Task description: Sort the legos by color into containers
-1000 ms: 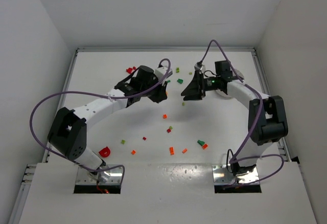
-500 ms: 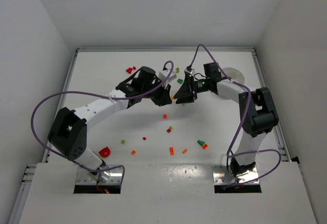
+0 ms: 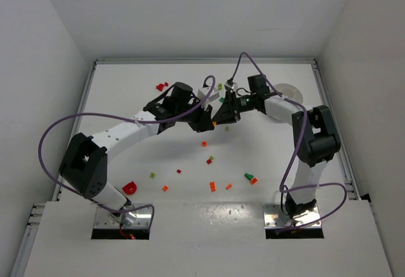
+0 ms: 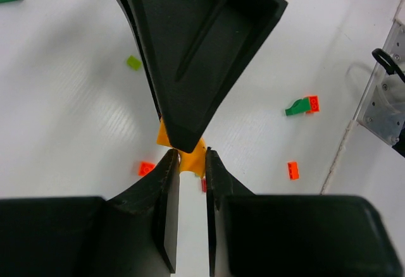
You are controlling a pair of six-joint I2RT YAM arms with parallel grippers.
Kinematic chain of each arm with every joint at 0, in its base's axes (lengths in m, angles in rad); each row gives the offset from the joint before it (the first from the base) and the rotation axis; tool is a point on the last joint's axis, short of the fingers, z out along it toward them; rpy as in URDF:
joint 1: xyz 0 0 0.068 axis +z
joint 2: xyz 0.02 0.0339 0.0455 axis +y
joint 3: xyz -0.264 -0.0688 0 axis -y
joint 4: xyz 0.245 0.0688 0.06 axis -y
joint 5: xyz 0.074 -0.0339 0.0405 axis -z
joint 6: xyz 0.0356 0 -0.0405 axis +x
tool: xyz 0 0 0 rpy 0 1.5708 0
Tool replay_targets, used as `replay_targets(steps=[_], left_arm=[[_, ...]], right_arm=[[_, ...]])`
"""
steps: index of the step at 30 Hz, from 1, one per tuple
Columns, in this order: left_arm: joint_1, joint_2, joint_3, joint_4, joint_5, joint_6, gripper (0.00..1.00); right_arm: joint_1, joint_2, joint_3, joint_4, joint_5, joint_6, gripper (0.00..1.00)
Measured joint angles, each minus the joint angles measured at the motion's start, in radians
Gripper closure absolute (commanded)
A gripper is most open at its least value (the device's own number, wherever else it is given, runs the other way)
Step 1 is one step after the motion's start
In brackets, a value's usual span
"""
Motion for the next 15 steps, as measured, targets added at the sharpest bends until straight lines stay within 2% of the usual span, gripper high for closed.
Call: replay_targets(steps=[4, 6, 8, 9, 11, 14, 15], left_arm=[[-0.002, 0.0, 0.0, 0.0, 0.001, 0.0, 1.0], [-0.002, -0.001, 0.0, -0.001, 0.001, 0.0, 1.0], [-0.002, -0.003, 0.0, -0.001, -0.001, 0.0, 0.95], [-0.002, -0.003, 0.0, -0.002, -0.003, 0.002, 0.89], [-0.005, -0.003, 0.0, -0.006, -0.007, 0.002, 0.85], [-0.01, -0.003, 0.0, -0.013, -0.018, 0.002, 0.7], [-0.013, -0.003, 0.0, -0.016, -0.026, 0.0, 0.51]], right_arm=[[0.006, 0.002, 0.0, 0.0, 0.005, -0.003, 0.75], [0.007, 0.002, 0.0, -0.003, 0.014, -0.009, 0.82], [0.007, 0.002, 0.0, -0.01, 0.019, -0.014, 0.9], [0.007, 0.002, 0.0, -0.012, 0.021, -0.016, 0.93], [0.007, 0.002, 0.0, -0.026, 0.026, -0.022, 0.99], [0.007, 0.001, 0.002, -0.059, 0.029, -0.05, 1.0], [0.006, 0.001, 0.006, -0.077, 0.032, -0.068, 1.0]])
